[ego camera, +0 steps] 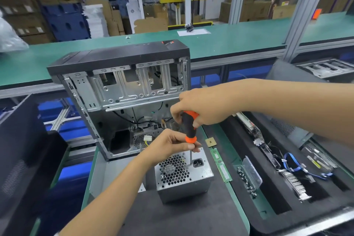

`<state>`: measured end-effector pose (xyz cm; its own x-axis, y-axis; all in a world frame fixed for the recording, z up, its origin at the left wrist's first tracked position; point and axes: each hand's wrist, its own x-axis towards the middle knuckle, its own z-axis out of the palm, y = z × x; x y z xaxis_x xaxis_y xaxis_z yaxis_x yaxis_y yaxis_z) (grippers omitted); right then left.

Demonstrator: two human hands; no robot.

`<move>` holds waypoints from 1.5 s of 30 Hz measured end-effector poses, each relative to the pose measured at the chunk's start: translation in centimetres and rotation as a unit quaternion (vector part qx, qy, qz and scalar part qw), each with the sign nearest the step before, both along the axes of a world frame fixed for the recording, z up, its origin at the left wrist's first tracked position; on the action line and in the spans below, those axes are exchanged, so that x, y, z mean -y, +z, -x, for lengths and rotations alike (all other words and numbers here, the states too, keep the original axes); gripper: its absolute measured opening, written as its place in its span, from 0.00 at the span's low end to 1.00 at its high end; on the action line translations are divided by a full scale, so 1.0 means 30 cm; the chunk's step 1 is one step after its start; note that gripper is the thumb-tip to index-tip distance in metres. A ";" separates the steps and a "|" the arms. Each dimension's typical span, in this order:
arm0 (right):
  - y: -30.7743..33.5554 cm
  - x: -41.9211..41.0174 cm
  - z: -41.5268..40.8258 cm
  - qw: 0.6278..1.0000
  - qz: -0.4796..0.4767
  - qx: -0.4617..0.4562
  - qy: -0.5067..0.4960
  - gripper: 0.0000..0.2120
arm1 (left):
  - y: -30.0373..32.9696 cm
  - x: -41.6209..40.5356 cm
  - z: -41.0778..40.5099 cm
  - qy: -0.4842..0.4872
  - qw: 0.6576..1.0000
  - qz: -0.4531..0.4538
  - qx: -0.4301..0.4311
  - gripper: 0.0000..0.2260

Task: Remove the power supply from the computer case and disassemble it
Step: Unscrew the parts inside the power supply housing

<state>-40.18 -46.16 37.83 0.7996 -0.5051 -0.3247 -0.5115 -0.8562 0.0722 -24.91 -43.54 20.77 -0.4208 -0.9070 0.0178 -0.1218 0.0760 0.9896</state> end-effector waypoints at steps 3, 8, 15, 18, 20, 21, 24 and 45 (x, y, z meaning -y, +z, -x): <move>0.001 0.007 0.004 0.999 0.023 0.022 -0.036 0.22 | 0.004 -0.001 0.007 0.022 1.000 0.010 0.015 0.03; -0.031 0.013 -0.004 0.995 0.088 -0.004 -0.040 0.21 | -0.006 0.007 0.026 0.051 0.999 0.008 0.003 0.02; 0.001 0.035 0.013 0.999 -0.026 -0.019 0.022 0.12 | -0.017 -0.001 0.018 0.027 0.999 -0.004 -0.046 0.07; -0.016 0.030 0.018 1.000 -0.009 -0.004 -0.018 0.21 | -0.015 -0.001 0.030 0.049 0.998 0.004 -0.046 0.08; -0.029 0.023 0.015 0.996 0.053 -0.005 -0.072 0.30 | -0.019 0.006 0.043 0.062 0.997 0.018 -0.032 0.07; -0.037 0.027 0.013 0.993 0.089 -0.011 -0.075 0.31 | -0.020 0.009 0.049 0.063 0.997 0.021 -0.024 0.07; -0.043 0.033 0.009 0.995 0.096 -0.025 -0.033 0.22 | -0.016 0.006 0.057 0.054 0.998 0.017 -0.020 0.10; -0.013 0.005 0.007 0.993 0.076 -0.060 0.064 0.12 | -0.014 -0.017 0.030 0.087 0.995 0.052 0.022 0.05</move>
